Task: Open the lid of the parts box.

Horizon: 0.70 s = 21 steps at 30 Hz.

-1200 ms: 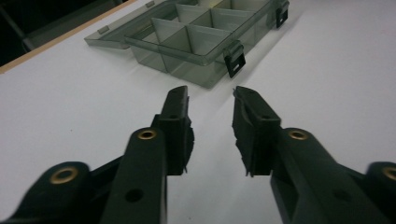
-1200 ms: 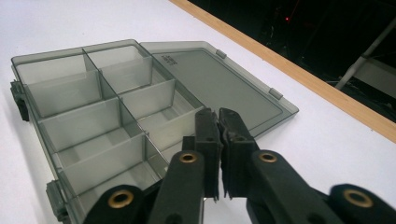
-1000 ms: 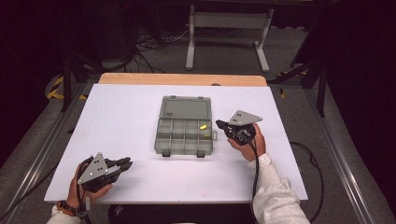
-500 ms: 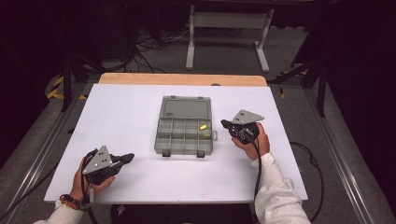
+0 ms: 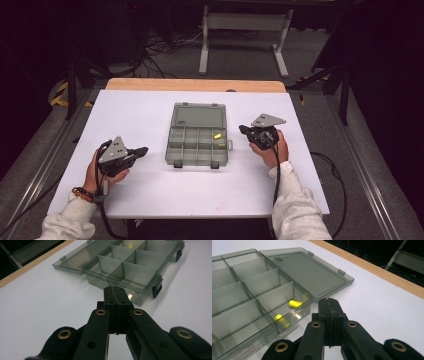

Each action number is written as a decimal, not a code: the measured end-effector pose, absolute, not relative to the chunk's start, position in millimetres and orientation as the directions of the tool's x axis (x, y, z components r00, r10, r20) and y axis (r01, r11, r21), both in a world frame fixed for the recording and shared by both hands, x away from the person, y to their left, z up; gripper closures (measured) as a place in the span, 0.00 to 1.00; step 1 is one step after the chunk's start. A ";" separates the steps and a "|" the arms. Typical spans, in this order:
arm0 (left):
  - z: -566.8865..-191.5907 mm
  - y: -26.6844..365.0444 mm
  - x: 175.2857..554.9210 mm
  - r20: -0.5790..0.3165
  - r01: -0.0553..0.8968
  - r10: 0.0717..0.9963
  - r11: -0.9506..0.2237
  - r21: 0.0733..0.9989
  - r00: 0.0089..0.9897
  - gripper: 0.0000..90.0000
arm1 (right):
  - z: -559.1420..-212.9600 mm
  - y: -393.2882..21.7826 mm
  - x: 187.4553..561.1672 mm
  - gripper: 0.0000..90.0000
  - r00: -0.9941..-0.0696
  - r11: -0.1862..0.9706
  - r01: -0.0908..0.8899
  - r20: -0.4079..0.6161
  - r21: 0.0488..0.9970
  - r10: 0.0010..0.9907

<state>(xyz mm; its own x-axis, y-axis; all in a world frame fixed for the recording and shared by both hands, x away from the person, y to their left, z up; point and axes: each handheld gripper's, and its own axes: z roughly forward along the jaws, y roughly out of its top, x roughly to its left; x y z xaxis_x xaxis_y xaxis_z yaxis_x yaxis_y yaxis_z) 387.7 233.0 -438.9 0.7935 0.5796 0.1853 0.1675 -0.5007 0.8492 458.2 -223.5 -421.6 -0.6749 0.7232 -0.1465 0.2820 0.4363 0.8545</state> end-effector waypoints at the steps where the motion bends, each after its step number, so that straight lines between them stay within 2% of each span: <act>1: -437.9 231.1 392.5 0.181 0.171 0.580 -0.500 0.849 0.795 1.00 | -421.7 -223.3 459.5 1.00 -0.673 0.441 0.285 -0.150 0.851 0.724; 12: -423.5 215.5 435.6 0.176 0.196 0.585 -0.516 0.834 0.791 1.00 | -408.6 -213.5 482.9 1.00 -0.652 0.495 0.304 -0.200 0.814 0.731; 21: -413.8 206.9 474.6 0.162 0.235 0.614 -0.514 0.825 0.773 1.00 | -408.3 -205.1 505.0 1.00 -0.651 0.510 0.330 -0.200 0.794 0.732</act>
